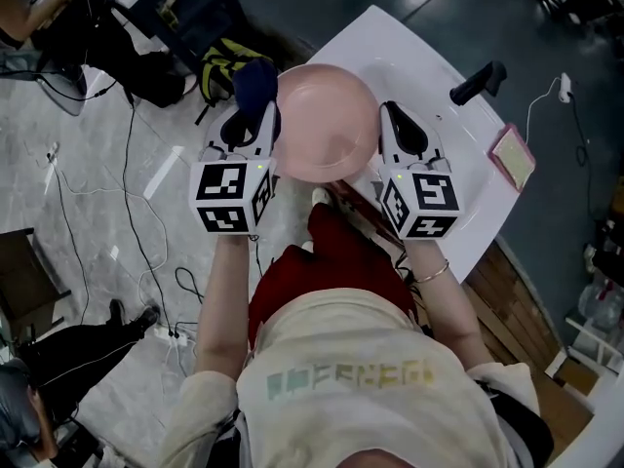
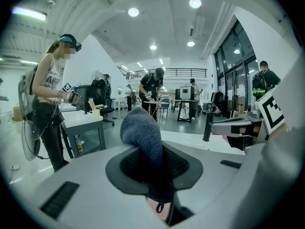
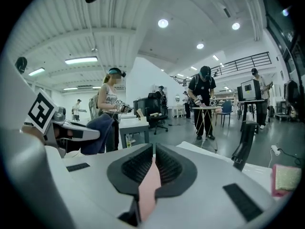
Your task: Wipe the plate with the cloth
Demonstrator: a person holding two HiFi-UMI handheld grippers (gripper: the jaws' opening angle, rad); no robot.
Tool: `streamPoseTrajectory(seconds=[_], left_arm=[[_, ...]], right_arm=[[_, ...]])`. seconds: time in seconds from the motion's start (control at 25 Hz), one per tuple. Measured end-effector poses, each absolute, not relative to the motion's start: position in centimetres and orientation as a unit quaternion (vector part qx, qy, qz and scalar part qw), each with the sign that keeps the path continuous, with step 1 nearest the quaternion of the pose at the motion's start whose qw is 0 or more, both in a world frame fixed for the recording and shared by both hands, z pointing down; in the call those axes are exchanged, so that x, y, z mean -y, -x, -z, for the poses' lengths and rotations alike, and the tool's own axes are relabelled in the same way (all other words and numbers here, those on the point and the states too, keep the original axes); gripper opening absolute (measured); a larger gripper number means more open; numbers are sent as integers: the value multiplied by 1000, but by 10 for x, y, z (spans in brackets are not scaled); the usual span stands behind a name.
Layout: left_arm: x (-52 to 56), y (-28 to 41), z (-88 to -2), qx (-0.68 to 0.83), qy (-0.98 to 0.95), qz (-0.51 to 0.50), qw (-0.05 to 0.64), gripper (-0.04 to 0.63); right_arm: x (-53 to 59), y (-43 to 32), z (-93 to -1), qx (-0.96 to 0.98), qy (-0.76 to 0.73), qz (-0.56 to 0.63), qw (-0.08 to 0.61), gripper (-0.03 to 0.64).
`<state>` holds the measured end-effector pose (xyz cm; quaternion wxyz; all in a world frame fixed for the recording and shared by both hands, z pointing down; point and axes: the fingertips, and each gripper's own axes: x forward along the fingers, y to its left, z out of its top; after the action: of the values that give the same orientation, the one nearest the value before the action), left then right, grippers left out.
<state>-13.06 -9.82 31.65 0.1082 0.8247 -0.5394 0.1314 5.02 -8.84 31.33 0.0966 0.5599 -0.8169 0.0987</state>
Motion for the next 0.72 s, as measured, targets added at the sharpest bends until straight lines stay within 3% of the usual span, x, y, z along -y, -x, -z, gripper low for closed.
streamPoseTrajectory(seconds=[0.72], left_arm=[[3, 133, -275, 539, -835, -81, 69, 80]], right_arm=[[-15, -32, -262, 835, -546, -35, 58, 37]])
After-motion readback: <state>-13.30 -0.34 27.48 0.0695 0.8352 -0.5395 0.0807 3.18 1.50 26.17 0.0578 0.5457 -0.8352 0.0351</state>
